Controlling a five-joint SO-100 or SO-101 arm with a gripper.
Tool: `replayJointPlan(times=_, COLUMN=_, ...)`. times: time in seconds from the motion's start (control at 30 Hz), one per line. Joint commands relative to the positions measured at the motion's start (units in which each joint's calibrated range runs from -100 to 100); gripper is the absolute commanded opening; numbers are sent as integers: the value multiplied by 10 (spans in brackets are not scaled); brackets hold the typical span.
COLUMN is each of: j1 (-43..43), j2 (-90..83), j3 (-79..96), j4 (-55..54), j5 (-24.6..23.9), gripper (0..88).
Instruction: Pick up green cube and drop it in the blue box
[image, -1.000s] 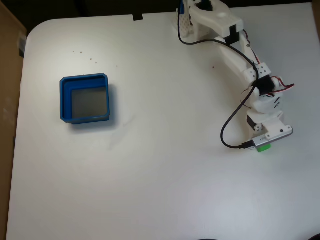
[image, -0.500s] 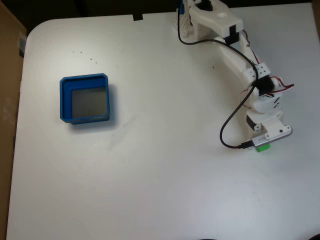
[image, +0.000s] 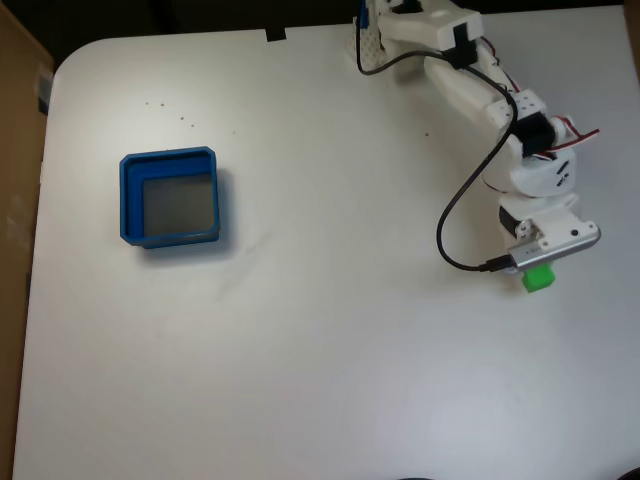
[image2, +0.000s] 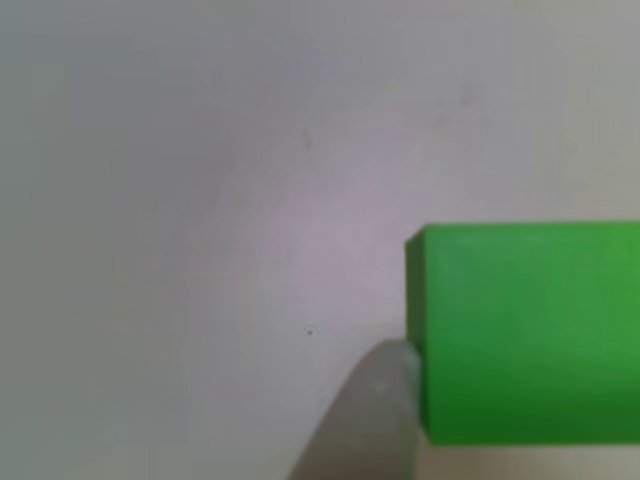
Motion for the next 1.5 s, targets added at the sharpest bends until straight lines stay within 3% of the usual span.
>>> replayJointPlan(times=0.0, j1=22, j2=-102, j3=-33, j4=38, j5=1, gripper=5)
replayJointPlan(times=0.43, j1=143, j2=-205, j3=-33, j4=113, j5=1, gripper=5)
replayJointPlan(times=0.77, j1=301, j2=-204, j3=-32, j4=110, j5=0, gripper=6)
replayJointPlan(times=1.47, j1=502, j2=-198, j3=-31, j4=105, j5=0, gripper=6)
